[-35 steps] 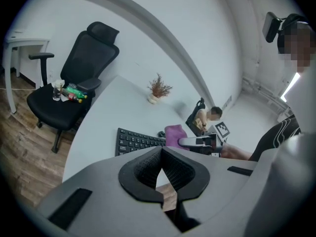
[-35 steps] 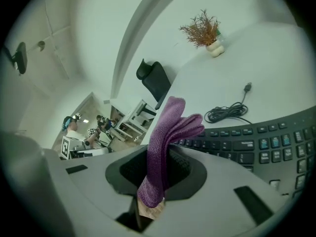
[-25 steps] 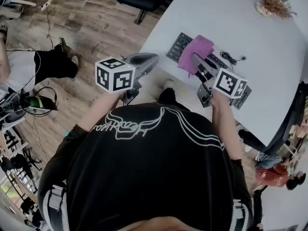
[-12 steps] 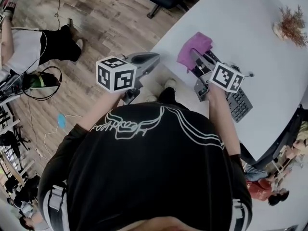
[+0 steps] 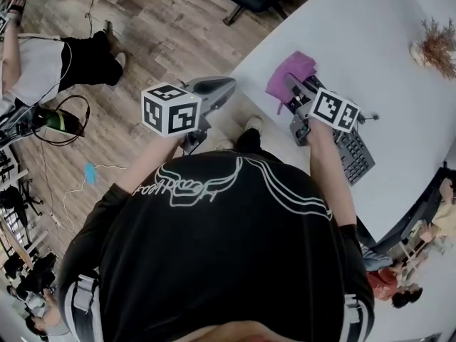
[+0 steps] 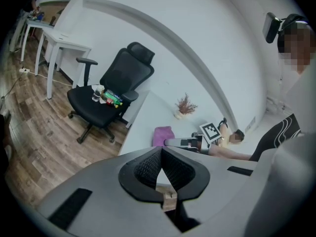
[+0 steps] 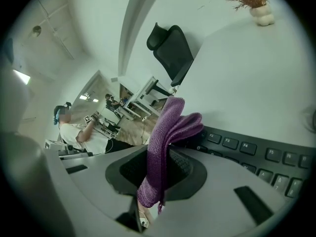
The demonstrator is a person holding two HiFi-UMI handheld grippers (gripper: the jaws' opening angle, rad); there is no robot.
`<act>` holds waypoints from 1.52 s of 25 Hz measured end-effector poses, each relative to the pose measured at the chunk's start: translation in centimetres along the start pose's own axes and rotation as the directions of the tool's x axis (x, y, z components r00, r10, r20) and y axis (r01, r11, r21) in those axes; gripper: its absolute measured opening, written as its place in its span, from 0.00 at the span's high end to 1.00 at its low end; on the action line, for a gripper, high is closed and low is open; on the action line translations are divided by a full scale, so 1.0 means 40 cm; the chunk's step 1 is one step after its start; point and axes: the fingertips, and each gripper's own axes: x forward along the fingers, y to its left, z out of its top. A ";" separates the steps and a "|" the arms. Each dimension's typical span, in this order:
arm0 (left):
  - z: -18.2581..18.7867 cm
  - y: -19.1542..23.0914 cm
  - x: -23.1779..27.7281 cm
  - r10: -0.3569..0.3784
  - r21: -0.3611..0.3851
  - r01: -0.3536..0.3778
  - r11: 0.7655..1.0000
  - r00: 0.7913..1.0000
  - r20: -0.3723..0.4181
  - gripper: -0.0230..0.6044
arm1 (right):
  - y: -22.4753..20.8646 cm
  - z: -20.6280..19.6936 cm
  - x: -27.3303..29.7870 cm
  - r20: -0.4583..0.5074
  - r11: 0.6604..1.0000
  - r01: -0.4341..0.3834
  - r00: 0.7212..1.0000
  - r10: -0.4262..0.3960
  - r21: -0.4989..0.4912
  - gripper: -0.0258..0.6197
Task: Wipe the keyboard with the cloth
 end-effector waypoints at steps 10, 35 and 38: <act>0.008 -0.009 0.008 -0.024 0.016 0.024 1.000 1.000 -0.020 0.95 | -0.009 -0.003 -0.021 -0.004 0.999 0.038 0.999 -0.038 0.014 0.87; -0.046 -0.148 0.082 -0.162 0.121 0.184 0.975 0.972 -0.170 0.95 | -0.116 -0.104 -0.261 0.082 0.970 0.228 0.969 -0.234 0.079 0.87; -0.054 -0.163 0.094 -0.179 0.129 0.204 0.970 0.966 -0.188 0.95 | -0.135 -0.122 -0.298 0.088 0.963 0.255 0.961 -0.262 0.087 0.87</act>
